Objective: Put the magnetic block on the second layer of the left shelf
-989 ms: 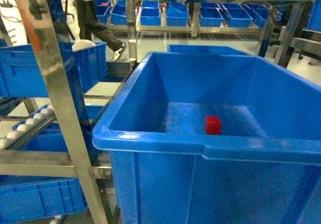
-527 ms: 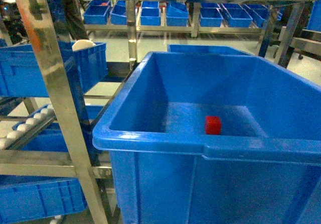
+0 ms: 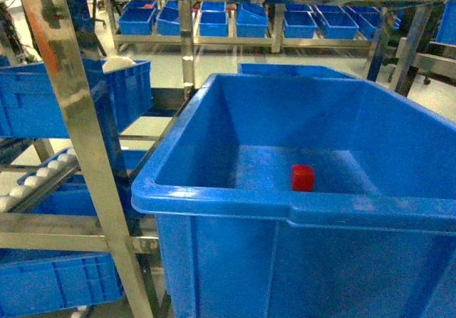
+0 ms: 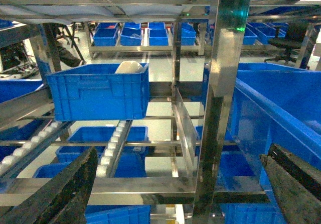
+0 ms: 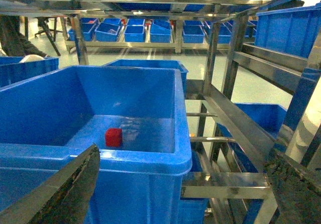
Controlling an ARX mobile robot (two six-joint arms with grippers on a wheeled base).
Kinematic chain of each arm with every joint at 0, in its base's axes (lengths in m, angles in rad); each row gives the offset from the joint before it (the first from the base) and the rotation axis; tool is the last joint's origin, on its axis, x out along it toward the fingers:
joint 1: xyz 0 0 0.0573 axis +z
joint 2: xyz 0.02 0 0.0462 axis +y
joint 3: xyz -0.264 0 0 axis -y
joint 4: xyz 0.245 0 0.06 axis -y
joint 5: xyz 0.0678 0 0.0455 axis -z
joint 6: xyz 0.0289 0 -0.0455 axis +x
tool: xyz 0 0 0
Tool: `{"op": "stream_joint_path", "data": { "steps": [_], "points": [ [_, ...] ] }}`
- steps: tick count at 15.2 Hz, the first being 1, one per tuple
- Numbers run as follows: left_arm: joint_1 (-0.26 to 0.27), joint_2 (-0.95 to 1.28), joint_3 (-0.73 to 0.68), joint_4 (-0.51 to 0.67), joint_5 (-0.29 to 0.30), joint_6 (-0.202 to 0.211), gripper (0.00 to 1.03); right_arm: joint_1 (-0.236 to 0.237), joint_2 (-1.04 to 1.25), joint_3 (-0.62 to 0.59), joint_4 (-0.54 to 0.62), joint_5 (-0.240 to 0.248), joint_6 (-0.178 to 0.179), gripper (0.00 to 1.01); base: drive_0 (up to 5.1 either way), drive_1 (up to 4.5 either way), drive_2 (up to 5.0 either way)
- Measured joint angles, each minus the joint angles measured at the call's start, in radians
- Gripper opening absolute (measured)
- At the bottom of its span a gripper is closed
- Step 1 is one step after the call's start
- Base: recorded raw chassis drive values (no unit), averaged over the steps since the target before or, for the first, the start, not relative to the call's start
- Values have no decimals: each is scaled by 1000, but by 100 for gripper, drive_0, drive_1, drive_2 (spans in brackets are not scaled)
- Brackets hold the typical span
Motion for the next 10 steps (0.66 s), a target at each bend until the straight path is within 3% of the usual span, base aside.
{"op": "stream_joint_path", "data": {
  "steps": [10],
  "points": [
    [0, 0, 0, 0, 0, 0, 98, 0, 0, 0, 0, 0, 0, 98, 0, 0, 0]
  ]
}}
